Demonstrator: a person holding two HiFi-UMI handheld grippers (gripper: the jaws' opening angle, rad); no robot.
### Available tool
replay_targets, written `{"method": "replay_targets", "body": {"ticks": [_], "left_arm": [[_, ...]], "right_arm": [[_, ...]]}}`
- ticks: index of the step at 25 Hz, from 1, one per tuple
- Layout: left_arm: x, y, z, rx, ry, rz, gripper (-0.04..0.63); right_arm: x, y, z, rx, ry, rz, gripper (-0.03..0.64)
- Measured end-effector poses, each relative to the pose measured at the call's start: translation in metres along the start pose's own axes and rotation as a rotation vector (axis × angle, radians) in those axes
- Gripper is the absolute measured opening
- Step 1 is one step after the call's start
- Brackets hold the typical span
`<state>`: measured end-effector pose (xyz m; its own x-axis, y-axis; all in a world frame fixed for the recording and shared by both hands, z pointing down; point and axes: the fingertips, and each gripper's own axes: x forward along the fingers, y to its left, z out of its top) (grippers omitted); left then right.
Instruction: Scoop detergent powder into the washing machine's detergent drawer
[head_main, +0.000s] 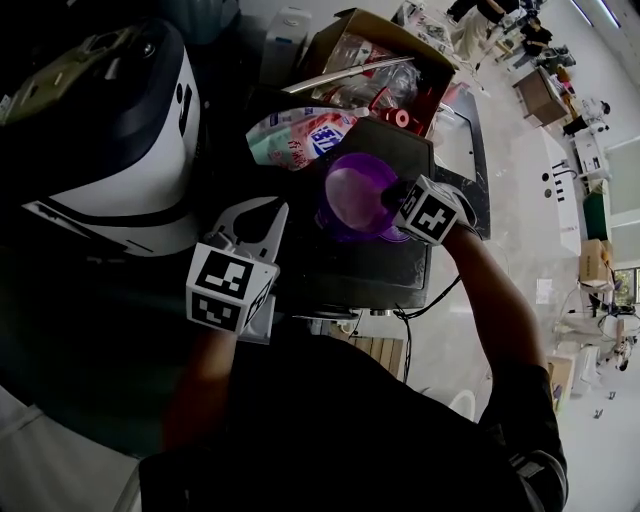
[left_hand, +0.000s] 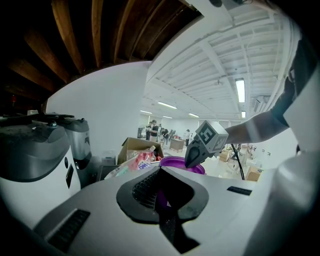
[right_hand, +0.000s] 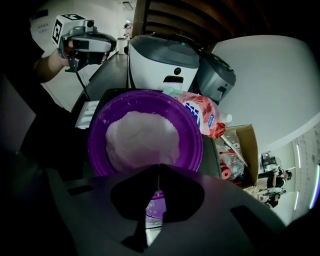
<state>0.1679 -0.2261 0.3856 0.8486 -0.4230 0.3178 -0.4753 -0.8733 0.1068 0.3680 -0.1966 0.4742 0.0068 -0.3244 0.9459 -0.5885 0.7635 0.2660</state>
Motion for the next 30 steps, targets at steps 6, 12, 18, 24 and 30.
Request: {"method": "replay_targets", "body": {"ticks": [6,12,18,24,30], "left_arm": [[-0.004,0.002,-0.004,-0.006,0.003,0.006,0.008],[-0.005,0.004,-0.007,-0.013,0.005,0.004,0.009],[-0.006,0.006,-0.010,-0.019,0.008,-0.002,0.008],[-0.007,0.007,-0.012,-0.022,0.011,-0.011,0.008],[-0.007,0.008,-0.013,-0.023,0.009,-0.018,0.008]], "right_arm": [[0.002,0.003,0.000,-0.014,0.028,0.017,0.023],[0.001,0.008,-0.001,-0.010,0.060,0.036,0.023],[0.000,0.015,0.000,0.005,0.076,0.069,0.023],[0.000,0.018,0.001,0.032,0.068,0.099,0.023],[-0.004,0.024,0.003,0.079,0.059,0.141,0.023]]}}
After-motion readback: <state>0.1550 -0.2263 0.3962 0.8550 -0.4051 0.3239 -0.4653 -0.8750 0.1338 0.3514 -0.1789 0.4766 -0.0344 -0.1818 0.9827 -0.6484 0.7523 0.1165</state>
